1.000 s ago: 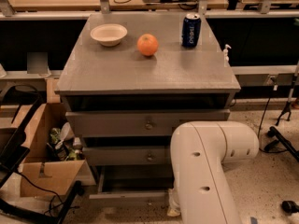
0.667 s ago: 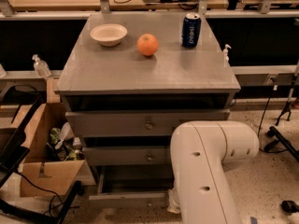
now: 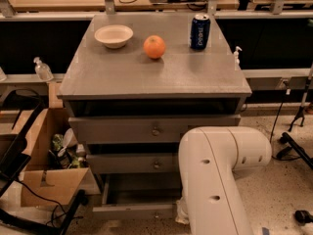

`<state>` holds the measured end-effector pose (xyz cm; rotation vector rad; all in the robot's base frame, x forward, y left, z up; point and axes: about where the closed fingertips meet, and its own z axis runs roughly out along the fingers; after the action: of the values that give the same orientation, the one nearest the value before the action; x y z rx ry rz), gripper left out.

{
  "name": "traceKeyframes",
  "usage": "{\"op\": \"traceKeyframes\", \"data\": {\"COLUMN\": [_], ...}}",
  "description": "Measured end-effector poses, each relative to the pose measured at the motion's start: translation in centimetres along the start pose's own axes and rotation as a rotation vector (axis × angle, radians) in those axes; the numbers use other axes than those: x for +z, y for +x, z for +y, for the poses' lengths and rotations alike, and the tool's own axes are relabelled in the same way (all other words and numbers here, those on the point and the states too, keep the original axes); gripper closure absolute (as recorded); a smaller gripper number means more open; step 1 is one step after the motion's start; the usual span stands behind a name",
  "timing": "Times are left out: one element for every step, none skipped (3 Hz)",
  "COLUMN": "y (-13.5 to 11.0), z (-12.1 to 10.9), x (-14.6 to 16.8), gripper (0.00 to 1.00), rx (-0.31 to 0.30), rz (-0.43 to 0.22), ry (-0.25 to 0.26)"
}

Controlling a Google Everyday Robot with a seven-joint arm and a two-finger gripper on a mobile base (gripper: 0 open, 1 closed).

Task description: Open bottom drawer

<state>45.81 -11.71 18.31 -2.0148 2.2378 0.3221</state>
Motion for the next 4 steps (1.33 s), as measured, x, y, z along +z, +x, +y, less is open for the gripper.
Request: {"op": "traceKeyframes", "data": {"y": [-0.04, -0.05, -0.08, -0.08], "z": [0.01, 0.02, 0.03, 0.04], "x": [-0.16, -0.19, -0.35, -0.35], "gripper": [1.0, 1.0, 1.0, 1.0], "rx": [0.0, 0.0, 0.0, 0.0], "rz": [0.0, 0.0, 0.0, 0.0], "ry": [0.0, 0.0, 0.0, 0.0]}}
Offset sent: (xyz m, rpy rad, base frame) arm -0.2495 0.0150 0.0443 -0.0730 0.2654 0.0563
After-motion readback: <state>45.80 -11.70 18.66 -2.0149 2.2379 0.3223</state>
